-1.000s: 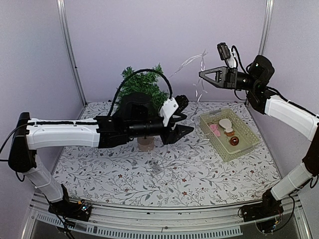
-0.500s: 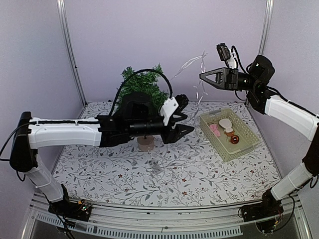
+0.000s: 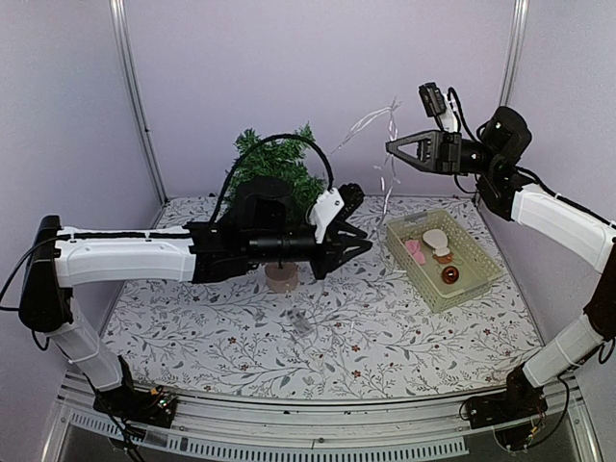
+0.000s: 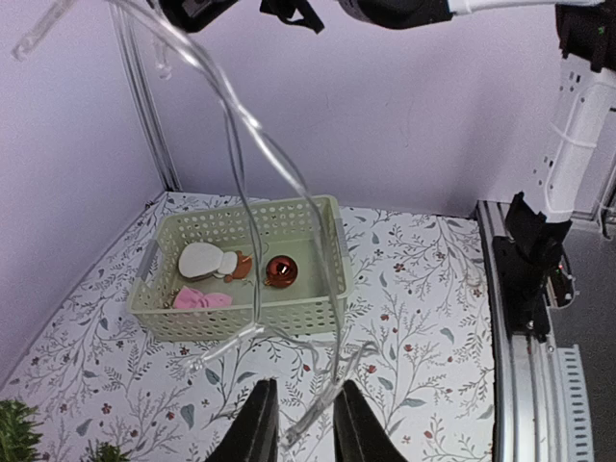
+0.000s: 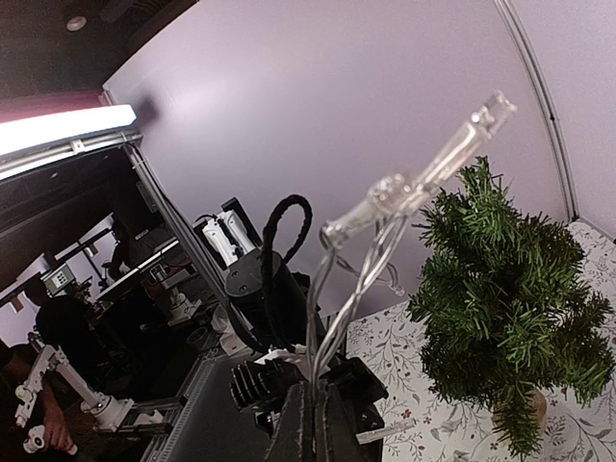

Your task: Decorate the small christmas tree

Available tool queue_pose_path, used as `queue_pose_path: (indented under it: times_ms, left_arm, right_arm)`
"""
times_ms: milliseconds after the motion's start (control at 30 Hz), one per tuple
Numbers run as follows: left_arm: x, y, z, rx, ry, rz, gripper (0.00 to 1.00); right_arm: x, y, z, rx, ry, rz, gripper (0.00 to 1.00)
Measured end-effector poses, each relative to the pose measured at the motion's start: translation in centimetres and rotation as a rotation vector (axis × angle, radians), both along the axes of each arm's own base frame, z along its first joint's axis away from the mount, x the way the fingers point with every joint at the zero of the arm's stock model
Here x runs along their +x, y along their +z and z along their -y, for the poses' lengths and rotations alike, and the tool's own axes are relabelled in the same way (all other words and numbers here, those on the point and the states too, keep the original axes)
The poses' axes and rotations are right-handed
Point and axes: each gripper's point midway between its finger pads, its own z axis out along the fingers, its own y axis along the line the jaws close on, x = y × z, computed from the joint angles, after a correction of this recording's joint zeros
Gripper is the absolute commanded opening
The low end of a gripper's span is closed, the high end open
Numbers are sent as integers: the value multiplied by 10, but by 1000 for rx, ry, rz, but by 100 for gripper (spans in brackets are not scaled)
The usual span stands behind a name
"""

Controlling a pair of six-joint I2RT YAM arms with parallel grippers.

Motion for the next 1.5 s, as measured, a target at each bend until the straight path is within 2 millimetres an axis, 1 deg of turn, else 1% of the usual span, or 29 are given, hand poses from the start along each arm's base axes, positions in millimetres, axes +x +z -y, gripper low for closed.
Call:
queue_pose_path:
  times_ms: [100,167,233,300,367,433,500,567,667,733,767,800,833,1033,1133,1233,1300,1367,1400,1500]
  left_arm:
    - [0,0,0,6,-3,1,0]
    - [0,2,0,8,-3,3,0]
    - [1,5,-1,9,3,9,0]
    - [3,10,-3,13,16,14,0]
    - [4,16,-6,22,29,18,0]
    - [5,25,-8,28,39,26,0]
    - [5,33,-10,41,42,33,0]
    - [5,39,-10,56,39,36,0]
    - [3,44,-13,92,32,39,0]
    - [2,45,-14,116,25,44,0]
    - [2,45,-14,130,21,47,0]
    - [2,44,-13,146,15,50,0]
    - [2,42,-14,164,10,54,0]
    - [3,31,-21,257,-28,75,0]
    - [5,34,-26,275,-44,88,0]
    - [7,38,-30,283,-62,99,0]
    - [9,40,-33,288,-73,108,0]
    - [9,40,-34,295,-84,113,0]
    - [9,39,-35,302,-93,116,0]
    - [4,39,-36,309,-130,126,0]
  right_arm:
    - [0,1,0,2,0,1,0]
    - [1,0,1,3,-4,1,0]
    - [5,-4,3,4,-22,-5,5]
    - [10,-12,8,0,-48,-27,11]
    - [20,-25,16,-7,-92,-62,22]
    - [32,-38,25,-15,-138,-96,30]
    - [41,-52,32,-23,-179,-130,43]
    - [46,-68,38,-34,-212,-161,51]
    - [47,-90,41,-56,-235,-214,64]
    - [46,-101,43,-73,-249,-236,79]
    - [45,-105,44,-85,-260,-245,89]
    - [44,-108,45,-96,-270,-249,94]
    - [43,-109,46,-107,-284,-243,96]
    - [38,-108,59,-210,-418,-109,99]
    - [38,-113,64,-275,-456,-48,99]
    - [39,-124,68,-351,-477,-17,98]
    - [35,-133,70,-394,-464,-1,94]
    - [29,-137,69,-408,-436,22,84]
    - [25,-136,66,-406,-414,33,78]
    - [11,-130,52,-386,-345,76,65]
